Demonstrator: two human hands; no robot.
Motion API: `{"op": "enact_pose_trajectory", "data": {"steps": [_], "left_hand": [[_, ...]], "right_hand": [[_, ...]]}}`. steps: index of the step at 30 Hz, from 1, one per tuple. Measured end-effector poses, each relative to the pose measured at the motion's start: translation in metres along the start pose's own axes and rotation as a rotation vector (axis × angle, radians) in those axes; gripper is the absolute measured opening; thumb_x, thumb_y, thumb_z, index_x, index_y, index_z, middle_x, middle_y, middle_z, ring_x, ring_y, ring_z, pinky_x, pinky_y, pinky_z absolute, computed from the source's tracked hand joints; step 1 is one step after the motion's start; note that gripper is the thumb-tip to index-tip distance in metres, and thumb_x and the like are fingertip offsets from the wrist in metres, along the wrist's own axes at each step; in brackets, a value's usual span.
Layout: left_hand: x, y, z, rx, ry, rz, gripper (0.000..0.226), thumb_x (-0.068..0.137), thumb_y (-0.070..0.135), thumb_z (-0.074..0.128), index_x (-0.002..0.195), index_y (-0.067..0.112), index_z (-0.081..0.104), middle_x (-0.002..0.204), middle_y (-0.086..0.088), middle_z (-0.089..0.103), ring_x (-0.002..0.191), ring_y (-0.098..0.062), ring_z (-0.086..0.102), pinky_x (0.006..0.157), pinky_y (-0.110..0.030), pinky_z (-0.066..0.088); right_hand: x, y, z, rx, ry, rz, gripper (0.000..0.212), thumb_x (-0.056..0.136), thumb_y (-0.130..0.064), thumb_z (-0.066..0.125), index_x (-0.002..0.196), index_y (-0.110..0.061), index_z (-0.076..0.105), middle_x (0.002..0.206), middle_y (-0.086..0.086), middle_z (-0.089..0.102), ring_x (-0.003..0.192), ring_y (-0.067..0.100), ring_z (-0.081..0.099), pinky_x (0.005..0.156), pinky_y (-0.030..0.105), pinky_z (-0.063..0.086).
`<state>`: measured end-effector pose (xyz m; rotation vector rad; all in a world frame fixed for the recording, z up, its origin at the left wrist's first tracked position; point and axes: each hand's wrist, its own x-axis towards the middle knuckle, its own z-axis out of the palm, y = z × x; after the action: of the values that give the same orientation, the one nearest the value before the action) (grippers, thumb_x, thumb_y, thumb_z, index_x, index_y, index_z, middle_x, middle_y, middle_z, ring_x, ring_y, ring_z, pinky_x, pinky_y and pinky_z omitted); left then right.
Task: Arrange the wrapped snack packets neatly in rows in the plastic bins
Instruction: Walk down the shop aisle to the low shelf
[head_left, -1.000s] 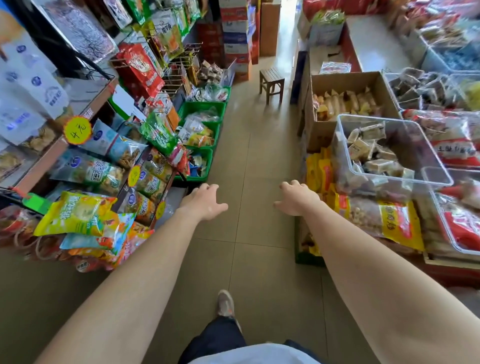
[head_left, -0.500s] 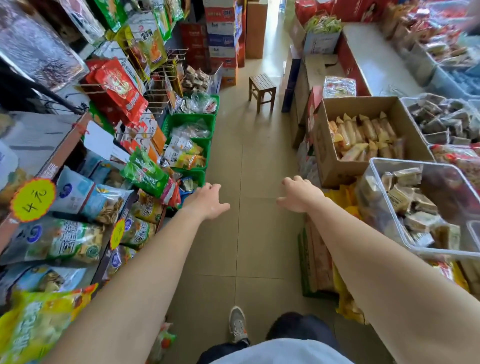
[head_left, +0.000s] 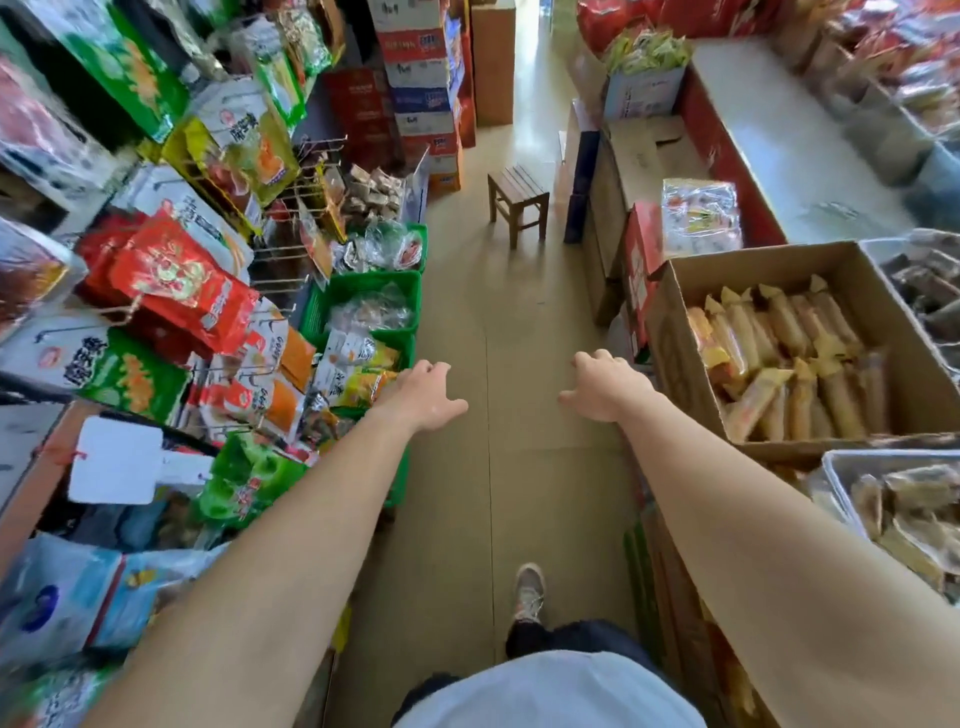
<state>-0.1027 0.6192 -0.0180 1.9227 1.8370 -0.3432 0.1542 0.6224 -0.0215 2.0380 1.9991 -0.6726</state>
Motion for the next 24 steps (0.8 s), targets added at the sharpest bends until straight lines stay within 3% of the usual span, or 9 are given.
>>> {"op": "enact_pose_trajectory", "data": {"steps": [9, 24], "left_hand": [[0.134, 0.003, -0.084, -0.045, 0.037, -0.004, 0.074, 0.095, 0.052, 0.054, 0.157, 0.02, 0.028, 0.158, -0.008, 0.033, 0.141, -0.031, 0.038, 0.105, -0.046, 0.042], [0.388, -0.079, -0.228, -0.104, 0.044, 0.029, 0.078, 0.094, 0.054, 0.056, 0.158, 0.019, 0.028, 0.16, -0.008, 0.032, 0.145, -0.031, 0.035, 0.112, -0.05, 0.038]], "right_hand": [[0.142, -0.015, -0.088, -0.024, 0.007, -0.029, 0.062, 0.094, -0.048, 0.057, 0.144, -0.015, 0.042, 0.141, 0.013, 0.044, 0.128, 0.035, 0.046, 0.094, 0.047, 0.048], [0.393, -0.107, -0.212, -0.052, 0.052, -0.044, 0.065, 0.095, -0.046, 0.061, 0.149, -0.017, 0.04, 0.143, 0.012, 0.046, 0.123, 0.032, 0.052, 0.094, 0.046, 0.054]]}}
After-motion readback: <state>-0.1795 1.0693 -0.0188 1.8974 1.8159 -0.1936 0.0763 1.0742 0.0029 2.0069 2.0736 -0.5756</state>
